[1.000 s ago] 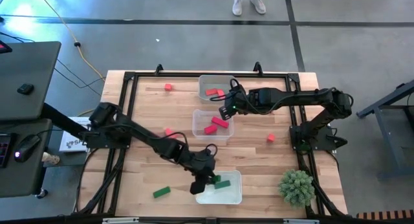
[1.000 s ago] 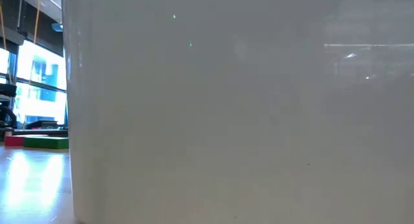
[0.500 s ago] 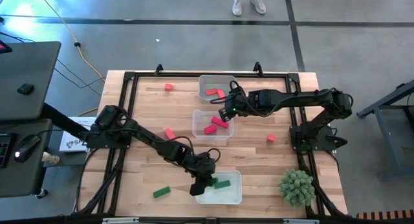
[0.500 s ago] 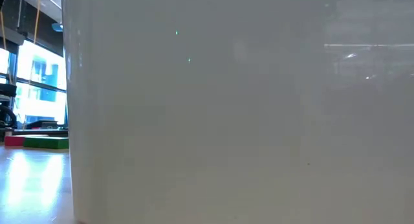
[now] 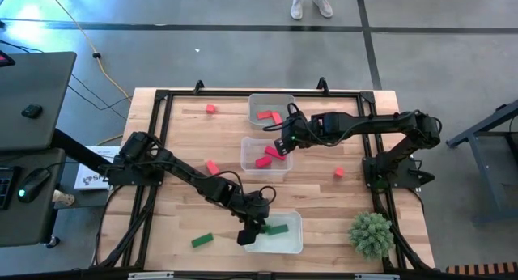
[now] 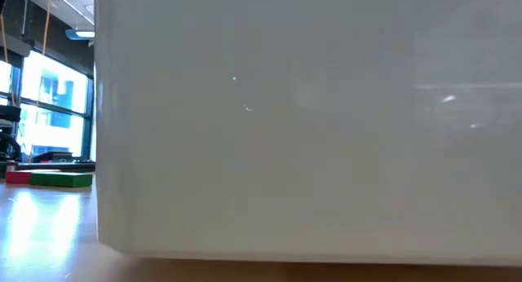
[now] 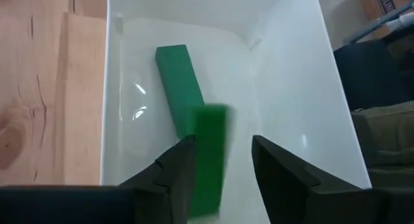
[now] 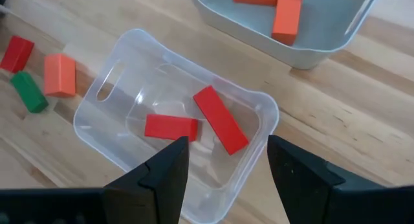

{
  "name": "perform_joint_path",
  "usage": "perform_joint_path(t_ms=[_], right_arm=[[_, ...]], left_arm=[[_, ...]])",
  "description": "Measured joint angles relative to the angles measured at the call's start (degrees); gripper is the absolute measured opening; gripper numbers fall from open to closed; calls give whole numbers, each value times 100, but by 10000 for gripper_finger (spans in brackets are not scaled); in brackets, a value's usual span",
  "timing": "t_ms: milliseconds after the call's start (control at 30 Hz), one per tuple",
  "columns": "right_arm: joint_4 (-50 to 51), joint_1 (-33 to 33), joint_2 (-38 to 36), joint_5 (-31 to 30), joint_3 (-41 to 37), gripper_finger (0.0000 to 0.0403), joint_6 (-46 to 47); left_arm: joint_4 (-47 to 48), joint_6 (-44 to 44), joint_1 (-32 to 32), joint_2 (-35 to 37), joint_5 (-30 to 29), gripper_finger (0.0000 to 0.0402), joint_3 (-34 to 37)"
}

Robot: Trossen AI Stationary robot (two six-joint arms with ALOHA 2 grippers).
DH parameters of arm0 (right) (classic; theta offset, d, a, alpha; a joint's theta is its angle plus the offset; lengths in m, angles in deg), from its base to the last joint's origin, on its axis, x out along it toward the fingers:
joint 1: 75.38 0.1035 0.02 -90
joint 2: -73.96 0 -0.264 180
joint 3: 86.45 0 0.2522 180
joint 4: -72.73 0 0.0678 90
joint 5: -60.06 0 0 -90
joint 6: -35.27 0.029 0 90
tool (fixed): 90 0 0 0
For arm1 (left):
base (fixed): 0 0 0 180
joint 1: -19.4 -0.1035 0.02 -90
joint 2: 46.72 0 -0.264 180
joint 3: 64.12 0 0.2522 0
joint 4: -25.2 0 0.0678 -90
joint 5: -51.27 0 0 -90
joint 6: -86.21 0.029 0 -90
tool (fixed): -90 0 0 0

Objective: Sort & place blocks by color
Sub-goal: Put the green block into the white bin, then put the red block into the transparent bin

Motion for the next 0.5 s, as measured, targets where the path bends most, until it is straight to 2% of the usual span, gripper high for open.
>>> perform_joint_path(t_ms=[300, 500], right_arm=[[60, 0, 0, 2, 0, 199, 125], [77, 0, 0, 5, 0, 199, 125]], left_arm=[[0, 2, -31, 1, 145, 173, -20], [71, 86, -41, -29, 346, 176, -393]])
